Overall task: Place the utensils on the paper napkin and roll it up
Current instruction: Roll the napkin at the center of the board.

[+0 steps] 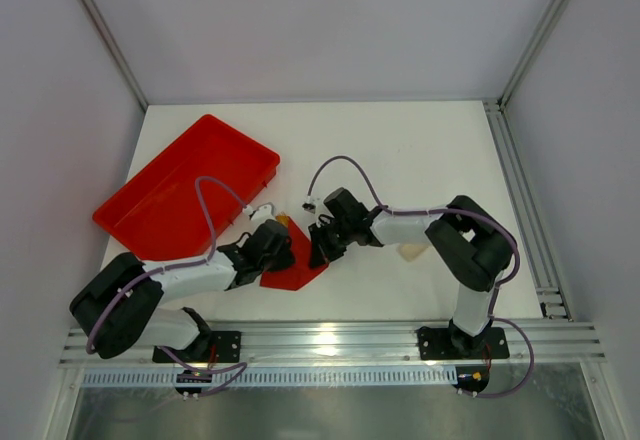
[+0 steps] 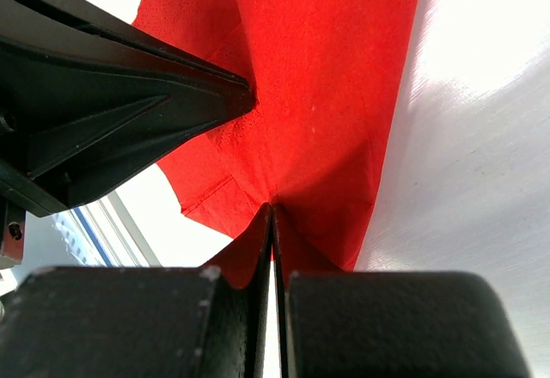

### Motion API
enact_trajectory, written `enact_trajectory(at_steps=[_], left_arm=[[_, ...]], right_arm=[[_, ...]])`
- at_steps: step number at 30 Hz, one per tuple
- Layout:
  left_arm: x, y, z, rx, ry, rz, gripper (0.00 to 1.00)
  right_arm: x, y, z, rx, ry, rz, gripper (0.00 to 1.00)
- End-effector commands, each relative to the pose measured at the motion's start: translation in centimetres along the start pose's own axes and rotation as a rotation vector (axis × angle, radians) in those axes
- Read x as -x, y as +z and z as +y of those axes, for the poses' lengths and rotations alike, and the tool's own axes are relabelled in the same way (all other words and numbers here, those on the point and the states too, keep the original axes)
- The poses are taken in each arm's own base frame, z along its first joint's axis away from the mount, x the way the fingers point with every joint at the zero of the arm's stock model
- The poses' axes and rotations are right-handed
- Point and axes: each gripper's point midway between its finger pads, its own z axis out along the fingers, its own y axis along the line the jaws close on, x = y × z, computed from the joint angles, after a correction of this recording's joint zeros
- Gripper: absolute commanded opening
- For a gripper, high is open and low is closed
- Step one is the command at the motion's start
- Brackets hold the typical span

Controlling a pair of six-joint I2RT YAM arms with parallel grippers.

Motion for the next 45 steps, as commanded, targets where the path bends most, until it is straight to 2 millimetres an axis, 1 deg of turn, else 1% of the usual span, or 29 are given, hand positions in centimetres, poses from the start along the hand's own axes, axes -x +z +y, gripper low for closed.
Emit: enact_trajectory(at_steps=[1,5,6,10,11,12,14,15,16,18,19,20,22,23,26,27,28,29,31,33,34,36,40,43,45], left_arm=[[-0.4,0.0,1.0,0.037,0.031,0.009,0.0],[0.2,-0.6,0.7,0.026,0.03,-0.011,0.0],[0.1,-0.7,0.9,0.034,0.032,-0.007,0.0],[0.4,-1.0,0.6,0.028,0.031,-0.013,0.0],[0.6,-1.1,0.6,0.026,0.028,-0.018,0.01],[1.0,-1.5,0.2,0.011,0.019,-0.033,0.04],[1.5,-2.1,0.1,0.003,0.015,-0.049,0.14],[2.0,-2.7,0.0,0.0,0.016,-0.065,0.26],[2.2,-3.0,-0.1,0.0,0.016,-0.072,0.34],[2.9,-3.7,-0.4,-0.005,0.018,-0.088,0.48],[3.4,-4.2,-0.6,-0.017,0.014,-0.106,0.53],[3.4,-4.5,-0.3,-0.003,0.018,-0.102,0.53],[4.1,-5.3,-0.3,0.01,0.008,-0.118,0.53],[3.3,-5.6,0.7,0.056,-0.007,-0.086,0.53],[3.0,-6.8,1.5,0.099,-0.07,-0.058,0.52],[2.1,-7.3,2.7,0.146,-0.078,-0.027,0.51],[1.7,-7.6,3.3,0.165,-0.097,-0.017,0.47],[1.7,-8.2,3.3,0.151,-0.129,-0.016,0.46],[0.6,-8.6,4.4,0.173,-0.191,0.002,0.41],[0.4,-9.3,4.8,0.163,-0.263,-0.009,0.41],[-0.1,-9.5,5.6,0.185,-0.276,-0.002,0.41],[-0.1,-10.1,5.9,0.179,-0.312,-0.013,0.41],[-1.3,-10.2,7.5,0.258,-0.35,0.015,0.41],[-2.3,-9.5,8.2,0.317,-0.331,0.058,0.41],[-2.6,-8.9,8.2,0.32,-0.33,0.064,0.41]], right_arm=[[-0.6,0.1,-0.5,-0.034,-0.004,0.013,0.04],[-1.3,0.6,-1.5,-0.069,0.025,0.031,0.04],[-1.4,0.6,-1.6,-0.07,0.029,0.035,0.04],[-1.7,1.0,-1.8,-0.067,0.037,0.04,0.04],[-1.7,1.1,-1.8,-0.064,0.038,0.04,0.04],[-1.6,1.2,-1.8,-0.061,0.04,0.041,0.04],[-1.8,1.4,-1.9,-0.063,0.043,0.047,0.04],[-1.9,1.4,-1.9,-0.061,0.046,0.05,0.04],[-2.0,1.5,-2.0,-0.063,0.047,0.052,0.04],[-1.9,1.6,-2.1,-0.063,0.051,0.05,0.04],[-2.1,1.6,-2.0,-0.061,0.054,0.056,0.04],[-2.1,1.7,-2.1,-0.063,0.054,0.055,0.04],[-1.9,1.7,-2.1,-0.065,0.054,0.052,0.04],[-2.0,1.7,-2.1,-0.067,0.053,0.054,0.04],[-1.9,1.6,-2.1,-0.064,0.053,0.053,0.04],[-1.9,1.6,-2.0,-0.062,0.053,0.052,0.04],[-2.0,1.6,-2.0,-0.061,0.054,0.056,0.04],[-1.9,1.6,-2.0,-0.059,0.053,0.052,0.04],[-1.9,1.6,-2.0,-0.057,0.052,0.051,0.04],[-1.9,1.6,-1.9,-0.054,0.051,0.051,0.04],[-2.0,1.6,-1.9,-0.053,0.052,0.052,0.04],[-2.0,1.5,-1.9,-0.05,0.052,0.054,0.04],[-2.0,1.5,-1.7,-0.045,0.049,0.049,0.04],[-2.0,1.5,-1.7,-0.044,0.048,0.048,0.04],[-2.0,1.5,-1.8,-0.045,0.05,0.048,0.04]])
